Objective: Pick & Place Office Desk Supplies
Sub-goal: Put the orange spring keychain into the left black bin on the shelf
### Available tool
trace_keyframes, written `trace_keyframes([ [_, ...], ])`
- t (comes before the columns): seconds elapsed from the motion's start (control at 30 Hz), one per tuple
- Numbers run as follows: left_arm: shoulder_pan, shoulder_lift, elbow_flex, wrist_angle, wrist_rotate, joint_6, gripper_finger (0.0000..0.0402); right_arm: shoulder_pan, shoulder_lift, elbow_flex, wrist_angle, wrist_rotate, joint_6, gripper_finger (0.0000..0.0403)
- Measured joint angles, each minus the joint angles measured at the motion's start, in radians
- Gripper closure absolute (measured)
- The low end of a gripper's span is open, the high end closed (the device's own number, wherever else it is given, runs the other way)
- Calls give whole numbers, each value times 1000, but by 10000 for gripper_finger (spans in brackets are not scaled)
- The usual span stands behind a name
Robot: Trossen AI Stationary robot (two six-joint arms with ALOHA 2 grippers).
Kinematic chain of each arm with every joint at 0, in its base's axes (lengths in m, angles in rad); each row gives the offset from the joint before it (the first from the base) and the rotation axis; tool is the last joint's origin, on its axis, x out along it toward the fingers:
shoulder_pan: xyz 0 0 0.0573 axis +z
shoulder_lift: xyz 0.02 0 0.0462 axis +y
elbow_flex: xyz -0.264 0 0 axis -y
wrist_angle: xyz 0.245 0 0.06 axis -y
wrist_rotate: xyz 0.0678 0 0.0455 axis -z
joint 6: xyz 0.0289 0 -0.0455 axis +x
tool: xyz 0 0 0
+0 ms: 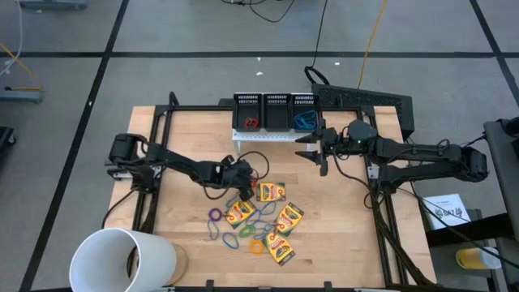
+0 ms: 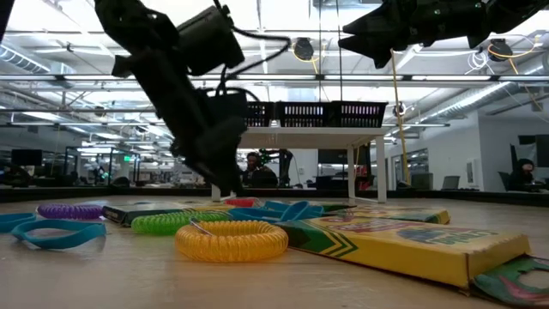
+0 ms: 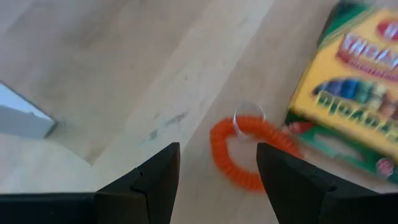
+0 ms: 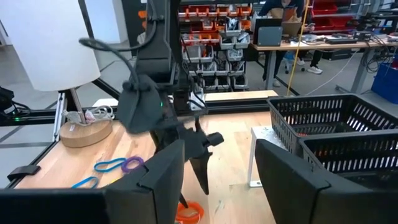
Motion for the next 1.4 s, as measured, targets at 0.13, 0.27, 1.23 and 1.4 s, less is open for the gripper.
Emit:
trace_keyframes([
  [0.13,-1,34,0,11,1,-1,179,0,1,0,0,0,0,221],
  [0.27,0,67,2,19,-1,-9,179,0,1,0,0,0,0,222],
  [1.23,40,30,-2,-20,151,-75,391,0,1,0,-2,0,-4,232],
  [1.4,36,-68,-3,-36,159,-45,384,0,1,0,-2,0,-4,232],
])
